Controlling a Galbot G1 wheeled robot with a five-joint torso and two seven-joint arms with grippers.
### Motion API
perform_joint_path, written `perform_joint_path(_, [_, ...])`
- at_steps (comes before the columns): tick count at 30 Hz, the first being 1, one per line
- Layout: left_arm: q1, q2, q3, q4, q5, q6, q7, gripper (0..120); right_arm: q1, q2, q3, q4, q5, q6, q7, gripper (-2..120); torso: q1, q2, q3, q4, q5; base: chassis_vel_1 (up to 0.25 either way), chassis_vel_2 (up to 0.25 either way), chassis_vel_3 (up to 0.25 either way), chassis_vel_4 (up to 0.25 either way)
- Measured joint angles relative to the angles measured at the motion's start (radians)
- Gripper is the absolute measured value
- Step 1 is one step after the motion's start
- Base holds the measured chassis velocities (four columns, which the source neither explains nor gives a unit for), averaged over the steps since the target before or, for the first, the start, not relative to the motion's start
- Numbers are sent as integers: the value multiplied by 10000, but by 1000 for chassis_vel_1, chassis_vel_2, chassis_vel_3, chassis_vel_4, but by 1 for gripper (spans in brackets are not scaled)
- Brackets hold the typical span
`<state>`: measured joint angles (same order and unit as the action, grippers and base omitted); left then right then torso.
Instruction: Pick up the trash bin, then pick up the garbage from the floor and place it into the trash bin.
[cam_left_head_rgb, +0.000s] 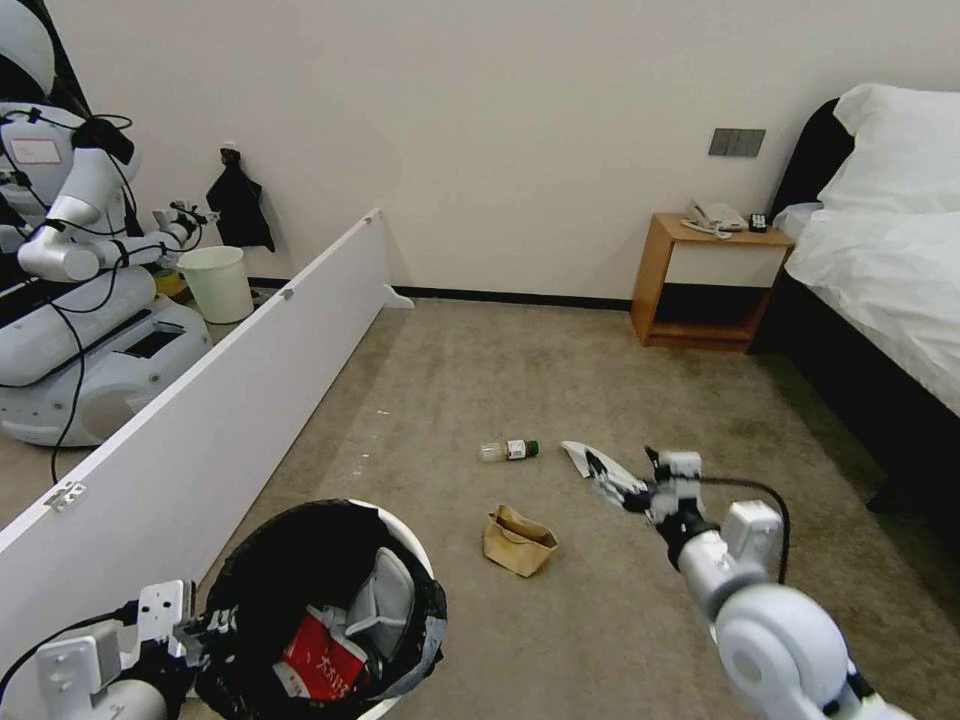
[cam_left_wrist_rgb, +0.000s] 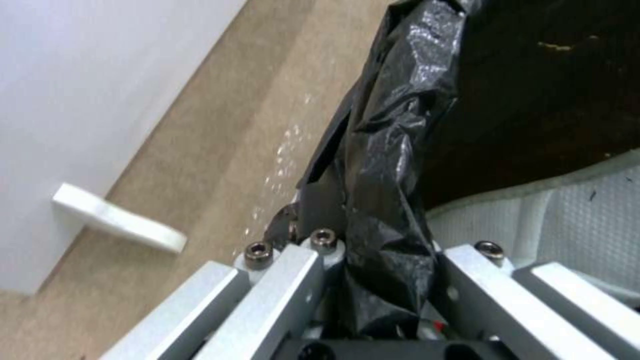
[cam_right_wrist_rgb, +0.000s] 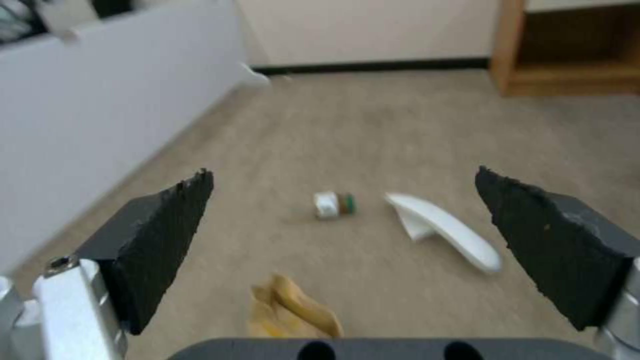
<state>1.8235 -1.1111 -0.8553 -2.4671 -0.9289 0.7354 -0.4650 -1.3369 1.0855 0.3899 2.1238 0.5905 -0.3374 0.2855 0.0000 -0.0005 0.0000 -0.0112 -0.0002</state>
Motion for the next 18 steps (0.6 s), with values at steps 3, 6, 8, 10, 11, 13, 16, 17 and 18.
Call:
perform_joint_path(3, [226, 29, 0, 120, 77, 0, -2, 2, -615, 510, 229, -175, -734, 151, -130, 100, 0, -1, 0, -1, 0, 0, 0, 0, 0])
perform_joint_path(6, [396, 15, 40, 228, 213, 0, 35, 2, -1103, 880, 448, -285, -1172, 348, -256, 100, 0, 0, 0, -1, 1, 0, 0, 0, 0])
perform_joint_path(8, [461, 7, 76, 291, 296, 0, 62, 2, -1319, 1044, 542, -322, -1342, 502, -325, 100, 0, 0, 0, -2, 0, 0, 0, 0, 0])
perform_joint_path(10, [524, -61, 128, 428, 470, 1, 144, 2, -1765, 1366, 751, -413, -1829, 1060, -510, 100, 0, 0, 0, 0, -1, 0, 0, 0, 0])
perform_joint_path(11, [524, -61, 128, 428, 470, 1, 144, 2, -1765, 1366, 751, -413, -1829, 1060, -510, 100, 0, 0, 0, 0, -1, 0, 0, 0, 0])
perform_joint_path(13, [438, -203, 122, 495, 481, 1, 165, 2, -2286, 1755, 968, -558, -2631, 1702, -786, 100, 0, 0, 0, -2, 0, 0, 0, 0, 0])
perform_joint_path(16, [283, -221, 150, 570, 474, 0, 156, 2, -2597, 2059, 1063, -627, -3022, 1924, -931, 100, 0, 0, 0, -4, 0, 0, 0, 0, 0])
perform_joint_path(17, [283, -221, 150, 570, 474, 0, 156, 2, -2597, 2059, 1063, -627, -3022, 1924, -931, 100, 0, 0, 0, -4, 0, 0, 0, 0, 0])
perform_joint_path(18, [246, -201, 198, 578, 491, 0, 150, 2, -2669, 2158, 1082, -679, -3100, 2102, -1038, 100, 0, 0, 0, -3, 0, 0, 0, 0, 0])
